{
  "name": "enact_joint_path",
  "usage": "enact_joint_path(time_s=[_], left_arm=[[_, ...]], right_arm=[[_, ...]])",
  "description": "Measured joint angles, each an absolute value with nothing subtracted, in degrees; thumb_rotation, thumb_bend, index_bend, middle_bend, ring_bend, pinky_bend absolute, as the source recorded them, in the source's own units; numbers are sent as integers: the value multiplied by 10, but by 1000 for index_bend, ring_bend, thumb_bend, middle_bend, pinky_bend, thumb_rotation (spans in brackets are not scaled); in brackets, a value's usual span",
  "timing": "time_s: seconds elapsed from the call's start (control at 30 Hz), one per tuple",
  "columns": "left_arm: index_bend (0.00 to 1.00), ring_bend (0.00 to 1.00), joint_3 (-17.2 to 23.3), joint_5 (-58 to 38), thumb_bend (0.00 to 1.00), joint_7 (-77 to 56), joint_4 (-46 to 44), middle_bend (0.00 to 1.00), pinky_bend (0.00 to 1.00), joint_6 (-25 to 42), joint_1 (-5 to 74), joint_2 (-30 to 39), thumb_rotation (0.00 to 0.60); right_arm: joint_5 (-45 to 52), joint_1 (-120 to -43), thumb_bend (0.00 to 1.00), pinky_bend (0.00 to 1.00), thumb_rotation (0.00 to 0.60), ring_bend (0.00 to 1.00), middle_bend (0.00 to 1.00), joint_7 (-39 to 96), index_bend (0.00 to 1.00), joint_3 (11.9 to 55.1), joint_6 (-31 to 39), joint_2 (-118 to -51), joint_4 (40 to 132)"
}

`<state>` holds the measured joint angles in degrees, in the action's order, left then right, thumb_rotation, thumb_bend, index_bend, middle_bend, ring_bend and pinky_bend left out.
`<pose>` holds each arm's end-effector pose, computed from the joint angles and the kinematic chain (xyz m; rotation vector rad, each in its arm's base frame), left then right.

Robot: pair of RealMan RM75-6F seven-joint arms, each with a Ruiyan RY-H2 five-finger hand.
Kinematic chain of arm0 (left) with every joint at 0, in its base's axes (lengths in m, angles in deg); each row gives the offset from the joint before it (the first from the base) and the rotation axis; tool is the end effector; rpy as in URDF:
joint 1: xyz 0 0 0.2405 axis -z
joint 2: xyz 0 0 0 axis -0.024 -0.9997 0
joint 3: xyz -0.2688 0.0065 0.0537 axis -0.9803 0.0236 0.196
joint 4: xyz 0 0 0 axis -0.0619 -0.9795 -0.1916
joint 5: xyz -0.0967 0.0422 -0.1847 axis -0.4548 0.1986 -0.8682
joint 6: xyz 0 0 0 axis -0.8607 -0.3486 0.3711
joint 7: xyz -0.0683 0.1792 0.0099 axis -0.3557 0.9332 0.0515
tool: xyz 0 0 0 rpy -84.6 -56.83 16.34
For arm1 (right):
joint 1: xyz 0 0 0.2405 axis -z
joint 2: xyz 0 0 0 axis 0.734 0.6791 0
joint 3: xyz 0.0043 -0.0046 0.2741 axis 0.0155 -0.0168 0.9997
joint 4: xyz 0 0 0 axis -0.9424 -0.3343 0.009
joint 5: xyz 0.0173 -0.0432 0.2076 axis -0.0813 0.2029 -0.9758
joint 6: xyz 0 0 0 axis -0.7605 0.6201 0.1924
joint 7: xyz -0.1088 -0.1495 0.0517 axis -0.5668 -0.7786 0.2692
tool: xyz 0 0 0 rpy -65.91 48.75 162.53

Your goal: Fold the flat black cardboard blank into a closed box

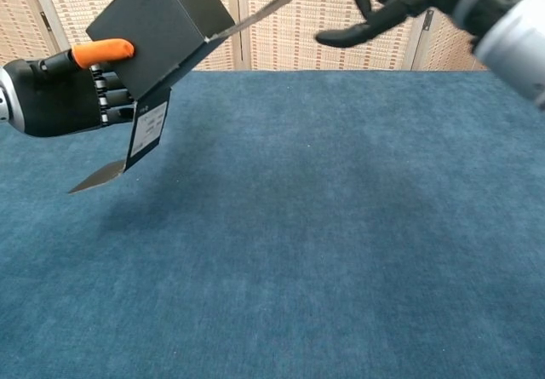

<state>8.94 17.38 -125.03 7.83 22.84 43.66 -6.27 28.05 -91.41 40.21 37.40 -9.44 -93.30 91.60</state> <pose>-0.1775 0.4035 0.0278 0.7338 2.5393 1.4204 -0.0600 -0.3964 0.0334 1.6447 -0.8894 1.7933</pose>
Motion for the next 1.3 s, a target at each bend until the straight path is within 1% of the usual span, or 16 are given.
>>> enact_joint_path(time_s=[0.13, 0.33, 0.7, 0.97, 1.3], left_arm=[[262, 555, 94, 180, 229, -1236, 76, 307, 679, 228, 437, -62, 600], [263, 555, 102, 191, 229, -1203, 65, 307, 680, 219, 436, -58, 600], [262, 555, 106, 199, 229, -1123, 55, 307, 680, 210, 439, -52, 600], [266, 555, 108, 194, 229, -1025, 54, 308, 680, 210, 441, -51, 600], [277, 555, 103, 175, 229, -901, 63, 313, 683, 225, 445, -52, 600]], right_arm=[[273, -945, 93, 1000, 600, 695, 31, 375, 0, 404, -83, -963, 898], [277, -969, 91, 1000, 600, 697, 35, 346, 0, 417, -62, -964, 896], [285, -988, 68, 1000, 600, 698, 35, 305, 0, 407, -25, -945, 914], [282, -987, 68, 1000, 600, 699, 35, 294, 0, 411, -23, -925, 929], [288, -985, 68, 1000, 600, 699, 39, 285, 0, 400, -18, -907, 945]])
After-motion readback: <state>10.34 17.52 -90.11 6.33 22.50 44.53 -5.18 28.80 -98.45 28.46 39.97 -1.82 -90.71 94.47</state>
